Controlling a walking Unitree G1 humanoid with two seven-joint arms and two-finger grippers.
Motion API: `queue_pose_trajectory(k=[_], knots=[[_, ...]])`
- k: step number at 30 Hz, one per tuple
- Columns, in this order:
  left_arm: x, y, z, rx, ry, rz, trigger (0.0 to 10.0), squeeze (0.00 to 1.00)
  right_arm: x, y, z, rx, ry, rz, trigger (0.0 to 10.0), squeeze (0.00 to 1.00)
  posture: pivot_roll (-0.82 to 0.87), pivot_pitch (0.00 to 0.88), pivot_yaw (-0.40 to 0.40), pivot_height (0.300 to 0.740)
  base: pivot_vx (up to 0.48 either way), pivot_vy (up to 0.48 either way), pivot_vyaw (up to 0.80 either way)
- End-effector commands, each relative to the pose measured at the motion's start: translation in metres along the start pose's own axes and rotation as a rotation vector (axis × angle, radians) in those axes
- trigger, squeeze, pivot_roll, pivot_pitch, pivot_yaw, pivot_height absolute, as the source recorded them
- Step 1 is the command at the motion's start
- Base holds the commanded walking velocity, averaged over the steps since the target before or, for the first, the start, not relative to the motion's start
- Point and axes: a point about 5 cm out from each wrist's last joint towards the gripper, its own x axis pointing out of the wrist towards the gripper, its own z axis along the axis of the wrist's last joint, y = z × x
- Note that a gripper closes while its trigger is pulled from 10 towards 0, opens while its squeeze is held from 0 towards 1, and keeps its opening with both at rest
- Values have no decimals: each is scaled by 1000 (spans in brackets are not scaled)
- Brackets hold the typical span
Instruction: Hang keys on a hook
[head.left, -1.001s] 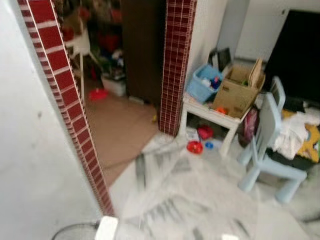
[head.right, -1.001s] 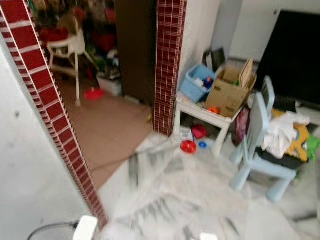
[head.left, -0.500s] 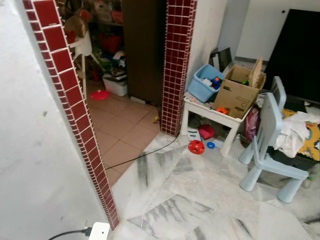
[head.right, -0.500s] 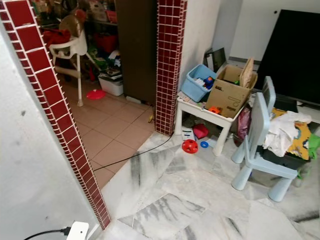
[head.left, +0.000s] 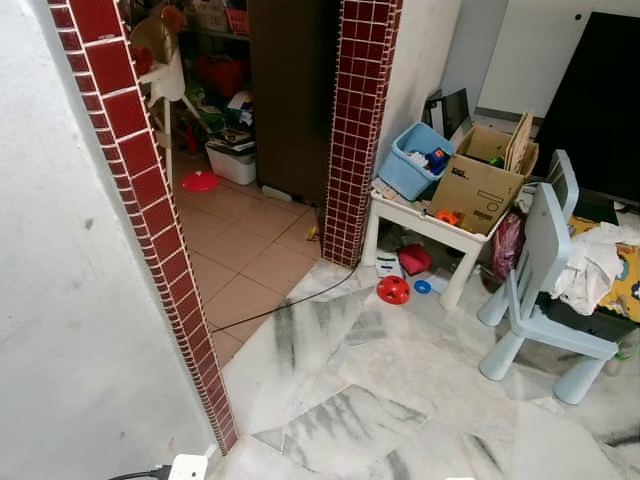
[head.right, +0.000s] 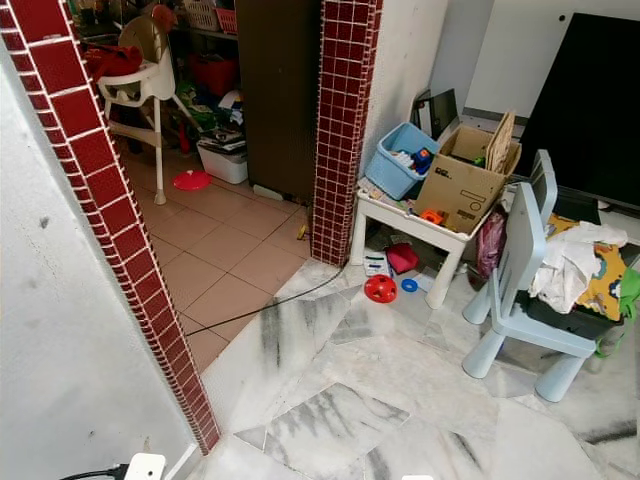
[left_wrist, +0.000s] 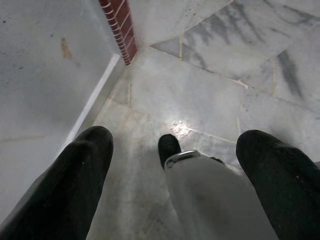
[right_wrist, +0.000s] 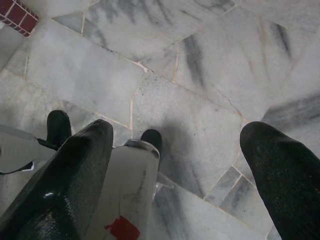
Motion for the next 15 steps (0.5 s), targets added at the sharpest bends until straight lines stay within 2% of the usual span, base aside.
queue_pose_trajectory(k=[1,15], knots=[[2,-1,10,3,-33,-8,10000,0,1,-1,6,-10,-28,-16,10000,0,10,0,-20,740,0,0,0],[3,-3,13,14,-39,-18,10000,0,1,0,4,-33,-21,-16,10000,0,2,0,-18,740,0,0,0]])
